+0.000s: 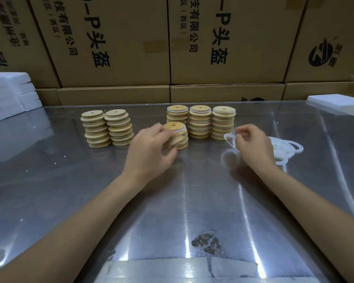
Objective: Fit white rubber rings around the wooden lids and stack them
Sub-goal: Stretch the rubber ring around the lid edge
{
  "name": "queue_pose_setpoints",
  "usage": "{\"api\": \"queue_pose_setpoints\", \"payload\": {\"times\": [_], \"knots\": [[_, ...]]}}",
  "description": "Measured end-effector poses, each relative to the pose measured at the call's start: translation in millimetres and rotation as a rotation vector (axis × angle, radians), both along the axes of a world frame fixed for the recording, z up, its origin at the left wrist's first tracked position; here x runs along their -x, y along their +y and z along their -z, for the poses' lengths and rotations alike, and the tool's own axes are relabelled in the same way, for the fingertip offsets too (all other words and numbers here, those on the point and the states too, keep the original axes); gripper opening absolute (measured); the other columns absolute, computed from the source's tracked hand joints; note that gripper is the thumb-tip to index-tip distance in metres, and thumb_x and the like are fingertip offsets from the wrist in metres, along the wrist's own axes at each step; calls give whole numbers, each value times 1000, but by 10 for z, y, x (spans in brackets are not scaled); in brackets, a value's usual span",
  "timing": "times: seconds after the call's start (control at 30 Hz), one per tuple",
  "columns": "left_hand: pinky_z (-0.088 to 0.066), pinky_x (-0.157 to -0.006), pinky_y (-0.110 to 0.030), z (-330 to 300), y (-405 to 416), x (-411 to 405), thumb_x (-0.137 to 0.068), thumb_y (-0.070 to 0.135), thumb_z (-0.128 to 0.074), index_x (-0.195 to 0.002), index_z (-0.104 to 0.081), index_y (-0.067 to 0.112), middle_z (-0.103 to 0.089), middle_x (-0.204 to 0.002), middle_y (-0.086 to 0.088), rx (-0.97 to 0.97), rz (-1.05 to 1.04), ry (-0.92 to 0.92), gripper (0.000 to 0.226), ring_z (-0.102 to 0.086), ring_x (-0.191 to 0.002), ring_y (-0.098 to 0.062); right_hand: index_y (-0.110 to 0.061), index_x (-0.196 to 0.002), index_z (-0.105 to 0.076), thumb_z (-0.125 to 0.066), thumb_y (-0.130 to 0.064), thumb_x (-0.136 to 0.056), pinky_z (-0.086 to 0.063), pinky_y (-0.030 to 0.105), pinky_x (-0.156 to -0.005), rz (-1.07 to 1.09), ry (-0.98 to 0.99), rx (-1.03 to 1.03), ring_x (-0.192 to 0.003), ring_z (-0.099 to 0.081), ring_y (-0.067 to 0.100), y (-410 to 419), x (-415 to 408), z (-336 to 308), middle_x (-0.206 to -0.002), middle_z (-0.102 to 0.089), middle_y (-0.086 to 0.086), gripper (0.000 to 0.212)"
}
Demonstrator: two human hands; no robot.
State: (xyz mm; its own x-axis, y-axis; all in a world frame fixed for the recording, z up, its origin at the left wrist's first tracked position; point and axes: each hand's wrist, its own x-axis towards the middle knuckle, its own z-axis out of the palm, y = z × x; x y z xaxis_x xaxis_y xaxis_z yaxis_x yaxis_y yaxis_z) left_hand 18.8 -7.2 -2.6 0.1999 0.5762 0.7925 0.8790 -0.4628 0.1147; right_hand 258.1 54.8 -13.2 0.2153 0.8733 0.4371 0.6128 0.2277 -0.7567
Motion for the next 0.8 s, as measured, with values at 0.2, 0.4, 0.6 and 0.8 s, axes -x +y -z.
{"api": "queue_pose_setpoints", "payload": {"times": [0.2,0.4,0.6,0.8], "knots": [[-49,-62,-36,88,-119,-397,-73,14,-69,-100,-74,17,-64,-88,-5,131,112,245,27,-59,-79,-30,-24,-96,-61,-55,-13,-87,-49,31,-71,-138,254,-101,-83,-61,12,-100,105,-87,-85,-63,-11,15],[-49,-71,-33,192,-68,-338,-79,53,-67,-111,-69,27,-63,-105,9,272,132,167,41,-57,-97,-14,-23,-93,-61,-59,-11,-86,-56,42,-72,-266,202,-156,-68,-66,16,-205,223,-107,-84,-65,-6,13],[-45,-59,-34,189,-23,-193,-68,60,-71,-68,-58,23,-56,-66,12,303,81,-133,40,-52,-67,-5,-27,-77,-65,-67,-9,-79,-52,23,-68,-432,-112,-208,-70,-64,3,-295,295,-104,-70,-65,-16,19],[-37,-62,-20,227,2,-131,-55,71,-72,-101,-50,34,-54,-94,22,519,78,-161,63,-48,-75,9,-32,-72,-64,-64,-12,-76,-53,33,-67,-507,-279,-124,-68,-63,4,-316,276,-93,-67,-66,-14,20]]}}
